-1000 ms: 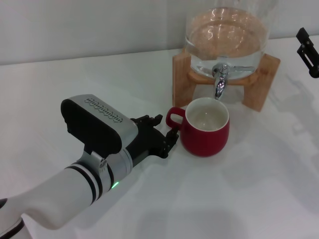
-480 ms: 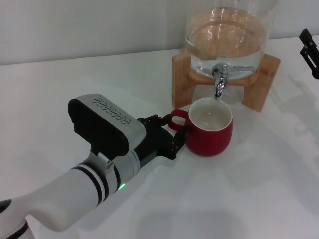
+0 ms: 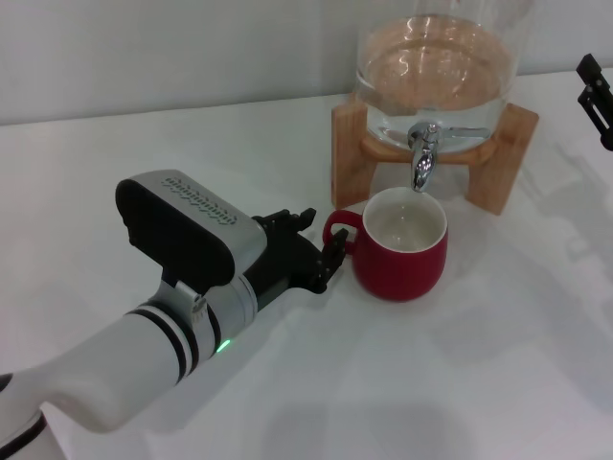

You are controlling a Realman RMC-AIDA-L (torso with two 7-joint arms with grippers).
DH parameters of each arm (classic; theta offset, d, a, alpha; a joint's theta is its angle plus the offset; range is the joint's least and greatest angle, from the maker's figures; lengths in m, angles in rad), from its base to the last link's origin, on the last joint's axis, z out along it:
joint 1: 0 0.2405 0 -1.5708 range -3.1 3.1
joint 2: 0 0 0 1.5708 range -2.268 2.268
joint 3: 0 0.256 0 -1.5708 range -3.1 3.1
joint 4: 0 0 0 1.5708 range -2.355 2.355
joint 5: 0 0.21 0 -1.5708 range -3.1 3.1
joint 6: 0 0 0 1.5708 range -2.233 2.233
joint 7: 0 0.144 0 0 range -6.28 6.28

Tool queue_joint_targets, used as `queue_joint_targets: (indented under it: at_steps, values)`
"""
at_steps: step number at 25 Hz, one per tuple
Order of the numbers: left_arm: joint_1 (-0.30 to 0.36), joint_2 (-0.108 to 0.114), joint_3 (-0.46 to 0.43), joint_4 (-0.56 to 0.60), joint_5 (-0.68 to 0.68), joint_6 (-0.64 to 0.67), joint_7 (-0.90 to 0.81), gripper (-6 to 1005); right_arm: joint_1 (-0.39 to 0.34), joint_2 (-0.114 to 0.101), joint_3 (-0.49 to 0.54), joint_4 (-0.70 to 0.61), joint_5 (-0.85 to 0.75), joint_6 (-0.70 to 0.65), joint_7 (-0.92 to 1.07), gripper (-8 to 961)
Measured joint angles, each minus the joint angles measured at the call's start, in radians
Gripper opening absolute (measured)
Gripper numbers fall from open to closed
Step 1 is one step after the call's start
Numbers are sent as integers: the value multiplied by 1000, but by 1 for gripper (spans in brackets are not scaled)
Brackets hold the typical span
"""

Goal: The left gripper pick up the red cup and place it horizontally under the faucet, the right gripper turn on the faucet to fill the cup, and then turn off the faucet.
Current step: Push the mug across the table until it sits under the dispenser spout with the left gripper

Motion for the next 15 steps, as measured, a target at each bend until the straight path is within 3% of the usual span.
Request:
queue_joint_targets:
  at_steps: [15]
  values:
    - [-26, 1, 9, -6, 0, 0, 0, 451, 0, -2, 2, 3, 1, 1, 0, 617]
